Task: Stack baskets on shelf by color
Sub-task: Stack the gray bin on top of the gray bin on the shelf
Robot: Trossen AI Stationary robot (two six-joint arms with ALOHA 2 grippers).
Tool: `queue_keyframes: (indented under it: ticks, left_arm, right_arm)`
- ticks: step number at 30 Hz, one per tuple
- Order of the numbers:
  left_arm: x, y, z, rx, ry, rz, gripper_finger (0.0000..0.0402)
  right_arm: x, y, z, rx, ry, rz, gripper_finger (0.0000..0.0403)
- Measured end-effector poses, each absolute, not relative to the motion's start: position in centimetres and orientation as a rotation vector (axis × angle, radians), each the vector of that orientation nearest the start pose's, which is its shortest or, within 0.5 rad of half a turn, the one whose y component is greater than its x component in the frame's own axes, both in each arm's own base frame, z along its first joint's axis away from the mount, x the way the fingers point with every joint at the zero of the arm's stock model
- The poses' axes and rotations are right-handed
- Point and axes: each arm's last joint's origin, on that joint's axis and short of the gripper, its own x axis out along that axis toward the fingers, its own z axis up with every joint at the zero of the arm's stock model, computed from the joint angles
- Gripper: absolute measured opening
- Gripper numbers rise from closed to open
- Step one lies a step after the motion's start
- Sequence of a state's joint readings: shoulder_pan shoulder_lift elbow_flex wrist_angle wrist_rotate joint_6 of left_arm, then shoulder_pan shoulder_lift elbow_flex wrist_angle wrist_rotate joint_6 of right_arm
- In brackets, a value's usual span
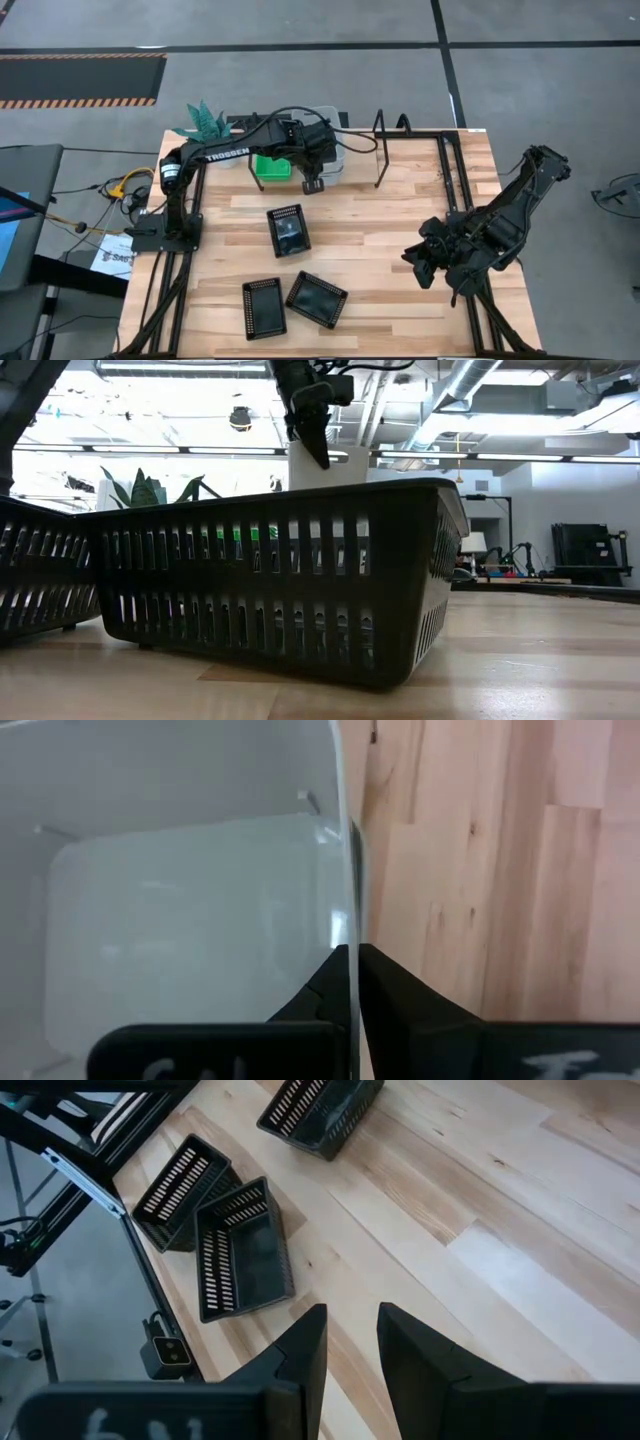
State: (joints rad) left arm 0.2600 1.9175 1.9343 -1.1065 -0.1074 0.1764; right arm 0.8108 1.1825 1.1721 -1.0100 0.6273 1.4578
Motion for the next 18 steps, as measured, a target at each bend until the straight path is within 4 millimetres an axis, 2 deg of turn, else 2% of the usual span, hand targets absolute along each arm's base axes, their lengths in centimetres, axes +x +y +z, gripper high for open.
queue_keyframes:
  ticks: [4,8,13,18]
  left_arm:
    - [38.4,10.6,32.7,0.074,1.123,0.227,0.0000]
    - [38.3,10.7,31.5,0.068,1.161,0.223,0.0006]
    - [38.2,10.6,30.1,0.057,1.200,0.217,0.0029]
    - [38.3,10.8,30.1,0.056,1.187,0.222,0.0062]
  right_arm:
    - [15.9,14.3,32.8,0.711,0.686,-0.388,0.0118]
    - [15.9,14.3,32.8,0.711,0.686,-0.388,0.0118]
    - [15.9,14.3,32.8,0.711,0.686,-0.388,0.0118]
    - [15.9,14.3,32.8,0.712,0.686,-0.388,0.0118]
